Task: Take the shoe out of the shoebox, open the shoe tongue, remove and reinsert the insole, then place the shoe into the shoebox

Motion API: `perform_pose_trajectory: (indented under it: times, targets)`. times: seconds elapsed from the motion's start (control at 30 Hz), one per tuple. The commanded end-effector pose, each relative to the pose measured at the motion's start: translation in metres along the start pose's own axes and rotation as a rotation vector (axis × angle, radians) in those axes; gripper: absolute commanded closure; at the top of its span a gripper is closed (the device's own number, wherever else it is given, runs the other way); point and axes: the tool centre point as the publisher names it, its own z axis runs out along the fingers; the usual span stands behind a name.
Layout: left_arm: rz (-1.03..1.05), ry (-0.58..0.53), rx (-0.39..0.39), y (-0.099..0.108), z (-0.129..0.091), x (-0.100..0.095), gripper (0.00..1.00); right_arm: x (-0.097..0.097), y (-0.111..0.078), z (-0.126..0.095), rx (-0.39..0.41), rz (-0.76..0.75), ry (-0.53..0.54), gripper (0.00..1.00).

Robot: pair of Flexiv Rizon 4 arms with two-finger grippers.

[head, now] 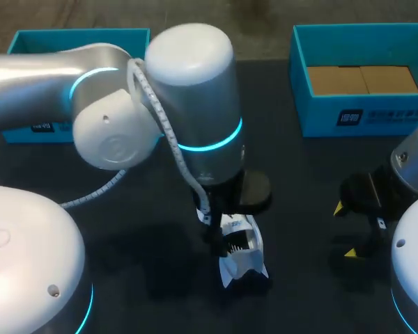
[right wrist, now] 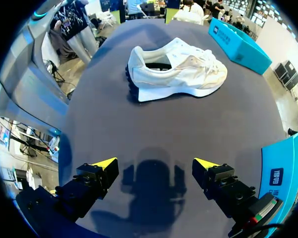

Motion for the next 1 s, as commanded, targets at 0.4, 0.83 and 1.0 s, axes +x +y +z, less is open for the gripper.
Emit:
perform_pose_trajectory:
  times: [0.4,0.83,1.0]
  targets:
    - [-0.137,-0.014,0.018,-0.033,0.045,0.024,0.0,0.002,0.001,0.001,0.005,0.001,-0.004,0.0]
    - [-0.2,0.061,0.006,-0.033,0.074,0.026,0.0,0.002,0.001,0.001,0.005,0.001,-0.004,0.0]
    - [-0.225,0.065,-0.009,-0.035,0.085,0.022,0.0,0.002,0.001,0.001,0.005,0.001,-0.004,0.0]
